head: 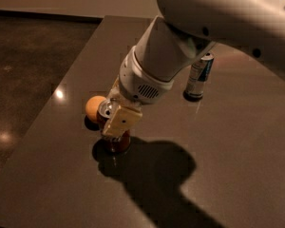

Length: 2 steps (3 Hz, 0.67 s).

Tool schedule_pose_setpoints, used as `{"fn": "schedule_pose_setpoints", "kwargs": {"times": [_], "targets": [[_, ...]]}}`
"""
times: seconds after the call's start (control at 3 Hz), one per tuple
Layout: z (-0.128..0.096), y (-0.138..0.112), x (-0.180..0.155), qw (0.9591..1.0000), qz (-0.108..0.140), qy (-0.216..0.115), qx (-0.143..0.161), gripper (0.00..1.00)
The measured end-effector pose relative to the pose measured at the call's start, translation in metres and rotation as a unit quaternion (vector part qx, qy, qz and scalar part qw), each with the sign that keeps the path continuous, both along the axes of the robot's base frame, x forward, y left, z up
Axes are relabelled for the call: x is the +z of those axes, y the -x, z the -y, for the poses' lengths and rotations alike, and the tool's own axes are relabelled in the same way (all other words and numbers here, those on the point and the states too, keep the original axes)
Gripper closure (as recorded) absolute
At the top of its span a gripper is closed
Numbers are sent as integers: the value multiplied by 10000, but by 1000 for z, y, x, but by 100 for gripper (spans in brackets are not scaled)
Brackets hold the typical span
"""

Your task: Move coke can near orange

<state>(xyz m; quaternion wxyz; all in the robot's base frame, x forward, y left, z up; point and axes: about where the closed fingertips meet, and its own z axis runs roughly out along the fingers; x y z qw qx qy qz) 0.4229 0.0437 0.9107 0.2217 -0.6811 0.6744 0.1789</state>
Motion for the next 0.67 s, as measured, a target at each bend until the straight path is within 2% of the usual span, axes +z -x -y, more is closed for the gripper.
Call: {"fn": "schedule_pose_setpoints", "kwargs": {"times": [0.33,0.67], "targets": [[-1,1,1,10000,16,4,11,13],[-2,2,2,10000,31,7,22,0]]}}
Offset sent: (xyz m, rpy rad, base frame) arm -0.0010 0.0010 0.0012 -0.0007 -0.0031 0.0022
